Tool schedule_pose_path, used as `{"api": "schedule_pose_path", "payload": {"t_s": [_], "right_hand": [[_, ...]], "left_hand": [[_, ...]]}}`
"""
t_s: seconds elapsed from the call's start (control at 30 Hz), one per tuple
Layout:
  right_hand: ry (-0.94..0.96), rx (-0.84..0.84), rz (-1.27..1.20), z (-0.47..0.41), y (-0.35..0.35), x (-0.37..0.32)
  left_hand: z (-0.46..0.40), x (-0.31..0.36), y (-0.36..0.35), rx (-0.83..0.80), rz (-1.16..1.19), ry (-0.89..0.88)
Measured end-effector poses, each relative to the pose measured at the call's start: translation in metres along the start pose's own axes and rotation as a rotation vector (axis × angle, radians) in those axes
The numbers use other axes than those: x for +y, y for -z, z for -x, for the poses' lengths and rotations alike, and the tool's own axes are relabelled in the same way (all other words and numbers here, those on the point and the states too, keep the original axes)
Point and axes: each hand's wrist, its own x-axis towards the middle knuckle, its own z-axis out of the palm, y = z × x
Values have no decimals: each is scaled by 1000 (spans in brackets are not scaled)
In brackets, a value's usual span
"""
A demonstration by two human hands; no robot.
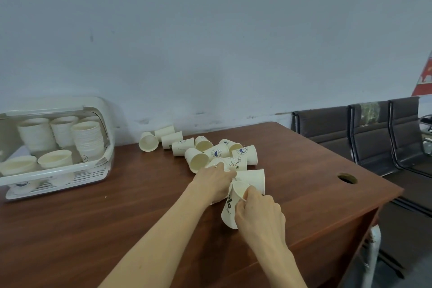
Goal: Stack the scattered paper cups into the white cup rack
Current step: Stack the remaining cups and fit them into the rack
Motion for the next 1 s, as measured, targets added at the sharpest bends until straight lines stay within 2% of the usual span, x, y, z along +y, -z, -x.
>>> {"api": "schedule_pose_path", "payload": {"t_s": [0.27, 0.57, 0.77, 0.87, 1.0], "right_hand": [[21, -18, -5, 6, 0, -8], [30, -26, 40, 11, 2, -17], [32, -28, 55, 14, -1, -23], [47, -32, 49, 16, -3, -29], [72, -40, 55, 20, -6, -38]], "left_hand": [[16, -4, 1, -3, -13, 22], [22, -10, 0, -98, -279, 102], [39, -29, 4, -167, -335, 249], [51, -45, 1, -119, -279, 325], [70, -65, -1, -19, -251, 340]]}}
